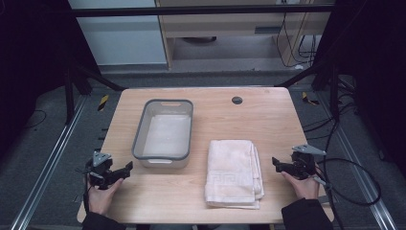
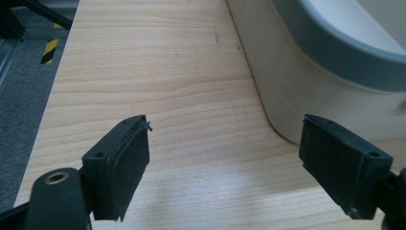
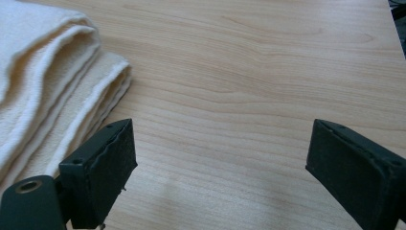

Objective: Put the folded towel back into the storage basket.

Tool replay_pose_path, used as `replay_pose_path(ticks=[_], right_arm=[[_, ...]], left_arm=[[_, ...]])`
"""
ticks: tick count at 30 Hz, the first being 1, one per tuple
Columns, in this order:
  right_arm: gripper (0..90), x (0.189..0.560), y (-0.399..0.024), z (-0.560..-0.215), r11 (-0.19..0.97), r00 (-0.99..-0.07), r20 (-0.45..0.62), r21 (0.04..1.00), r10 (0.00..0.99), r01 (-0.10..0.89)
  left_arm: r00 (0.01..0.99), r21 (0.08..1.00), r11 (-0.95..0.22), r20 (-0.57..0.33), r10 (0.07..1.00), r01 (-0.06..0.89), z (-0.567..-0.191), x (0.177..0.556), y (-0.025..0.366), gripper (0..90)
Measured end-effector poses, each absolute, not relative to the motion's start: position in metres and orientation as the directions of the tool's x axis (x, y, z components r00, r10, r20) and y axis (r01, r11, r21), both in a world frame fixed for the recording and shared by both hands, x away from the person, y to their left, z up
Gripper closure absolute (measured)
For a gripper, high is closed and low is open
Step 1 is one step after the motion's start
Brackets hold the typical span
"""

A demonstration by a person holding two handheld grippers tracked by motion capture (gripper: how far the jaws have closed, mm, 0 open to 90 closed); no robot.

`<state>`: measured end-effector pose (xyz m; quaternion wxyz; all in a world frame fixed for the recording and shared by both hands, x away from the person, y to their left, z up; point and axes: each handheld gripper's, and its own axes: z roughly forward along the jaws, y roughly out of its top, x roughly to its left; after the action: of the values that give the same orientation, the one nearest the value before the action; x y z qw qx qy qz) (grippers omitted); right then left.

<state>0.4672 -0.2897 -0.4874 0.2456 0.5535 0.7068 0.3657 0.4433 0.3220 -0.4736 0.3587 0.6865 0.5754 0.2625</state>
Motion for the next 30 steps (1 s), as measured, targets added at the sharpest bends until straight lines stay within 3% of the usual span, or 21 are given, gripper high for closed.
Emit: replay_pose_path(ticks=[10, 17, 30], right_arm=[[15.1, 0.462, -0.28, -0.482, 0.147, -0.311, 0.062, 0.783, 0.948, 0.605], [20.5, 0.457, -0.278, -0.473, 0.143, -0.325, 0.053, 0.822, 0.944, 0.551], [24.7, 0.453, -0.274, -0.459, 0.099, -0.345, 0.115, 0.832, 0.932, 0.545]], left_arm=[[0.246, 0.789, -0.095, -0.073, 0.967, 0.607, -0.473, 0.441, 0.318, 15.7], [0.274, 0.799, -0.09, -0.097, 0.957, 0.594, -0.468, 0.436, 0.315, 16.0], [0.307, 0.829, -0.066, -0.131, 0.943, 0.556, -0.46, 0.431, 0.31, 20.5]])
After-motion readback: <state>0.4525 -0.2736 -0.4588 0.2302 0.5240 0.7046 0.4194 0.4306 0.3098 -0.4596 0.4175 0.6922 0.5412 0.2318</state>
